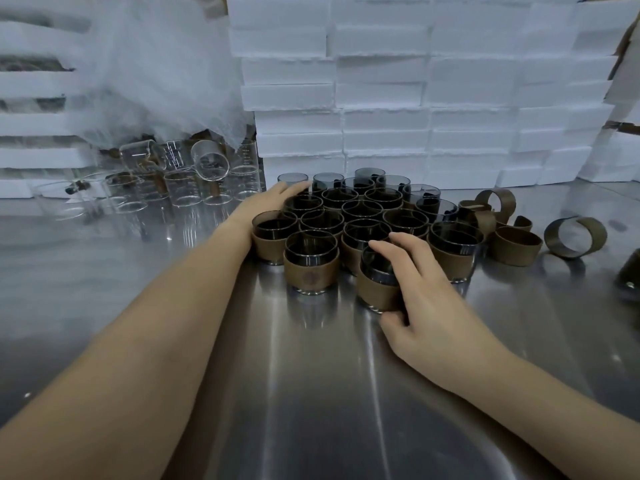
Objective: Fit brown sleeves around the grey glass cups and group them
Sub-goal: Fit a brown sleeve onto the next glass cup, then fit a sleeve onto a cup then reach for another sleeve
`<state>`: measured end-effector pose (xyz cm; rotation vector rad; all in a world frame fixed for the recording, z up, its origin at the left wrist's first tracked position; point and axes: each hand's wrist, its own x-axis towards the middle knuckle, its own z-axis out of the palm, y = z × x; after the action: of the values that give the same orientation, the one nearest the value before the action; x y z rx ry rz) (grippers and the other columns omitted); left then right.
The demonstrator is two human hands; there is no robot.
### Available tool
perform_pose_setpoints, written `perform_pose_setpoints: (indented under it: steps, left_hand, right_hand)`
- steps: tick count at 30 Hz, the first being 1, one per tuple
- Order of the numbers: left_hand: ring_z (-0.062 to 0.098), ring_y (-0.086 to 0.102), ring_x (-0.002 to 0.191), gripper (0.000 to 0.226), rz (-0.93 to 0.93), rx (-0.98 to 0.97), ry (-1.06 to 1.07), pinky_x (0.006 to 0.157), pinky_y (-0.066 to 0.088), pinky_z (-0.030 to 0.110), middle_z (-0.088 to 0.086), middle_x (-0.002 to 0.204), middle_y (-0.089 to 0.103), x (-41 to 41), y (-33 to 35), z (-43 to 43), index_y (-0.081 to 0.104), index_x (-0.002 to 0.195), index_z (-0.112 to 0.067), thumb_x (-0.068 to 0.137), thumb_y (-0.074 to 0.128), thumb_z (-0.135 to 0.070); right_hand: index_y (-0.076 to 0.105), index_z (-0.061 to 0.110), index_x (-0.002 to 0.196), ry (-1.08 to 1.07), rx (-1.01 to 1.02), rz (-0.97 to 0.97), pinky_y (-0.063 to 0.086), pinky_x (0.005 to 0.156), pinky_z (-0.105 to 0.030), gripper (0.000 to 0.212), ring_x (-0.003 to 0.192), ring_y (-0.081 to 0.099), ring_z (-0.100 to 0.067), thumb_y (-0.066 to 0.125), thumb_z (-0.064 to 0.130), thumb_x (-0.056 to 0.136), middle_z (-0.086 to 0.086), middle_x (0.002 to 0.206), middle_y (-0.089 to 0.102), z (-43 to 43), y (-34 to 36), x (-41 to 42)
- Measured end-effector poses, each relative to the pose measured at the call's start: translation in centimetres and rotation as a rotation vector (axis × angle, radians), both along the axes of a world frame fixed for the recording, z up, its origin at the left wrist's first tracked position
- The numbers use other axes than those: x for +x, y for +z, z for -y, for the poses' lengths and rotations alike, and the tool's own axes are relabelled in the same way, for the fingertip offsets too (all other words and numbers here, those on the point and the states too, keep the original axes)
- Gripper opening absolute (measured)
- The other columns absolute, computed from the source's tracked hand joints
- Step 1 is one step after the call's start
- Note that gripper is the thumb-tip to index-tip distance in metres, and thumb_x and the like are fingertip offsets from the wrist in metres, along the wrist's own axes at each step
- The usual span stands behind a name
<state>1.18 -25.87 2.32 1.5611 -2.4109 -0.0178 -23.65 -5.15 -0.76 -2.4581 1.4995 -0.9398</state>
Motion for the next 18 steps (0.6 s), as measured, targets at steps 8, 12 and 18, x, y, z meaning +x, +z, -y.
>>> perform_pose_setpoints:
  steps: [8,12,18]
  left_hand:
    - [0.033,0.055,0.105,0.045,0.088,-0.248,-0.043,0.078,0.045,0.04,0.012,0.133,0.041,0.4,-0.8,1.7,0.044,0.136,-0.013,0.096,0.058,-0.023]
    - [0.031,0.042,0.129,0.057,0.054,-0.276,0.013,0.087,0.042,0.042,0.011,0.153,0.028,0.6,-1.1,2.1,0.029,0.15,-0.014,0.098,0.052,-0.017]
    - [0.039,0.055,0.106,0.058,0.023,-0.181,0.112,0.08,0.046,0.042,0.017,0.136,0.037,0.8,-1.2,2.1,0.026,0.15,-0.013,0.097,0.05,-0.01]
  right_hand:
    - [0.023,0.036,0.146,0.007,0.014,0.011,0.035,0.083,-0.016,0.076,0.124,0.043,-0.015,0.053,0.01,0.081,0.018,0.15,0.009,0.2,-0.2,0.0]
    - [0.023,0.037,0.145,0.002,0.011,0.002,0.032,0.078,-0.009,0.076,0.122,0.045,-0.015,0.053,0.011,0.081,0.017,0.15,0.009,0.2,-0.3,0.0]
    - [0.019,0.035,0.148,0.013,-0.006,-0.004,0.039,0.088,-0.018,0.078,0.128,0.039,-0.013,0.053,0.012,0.082,0.018,0.151,0.007,0.2,-0.2,0.0]
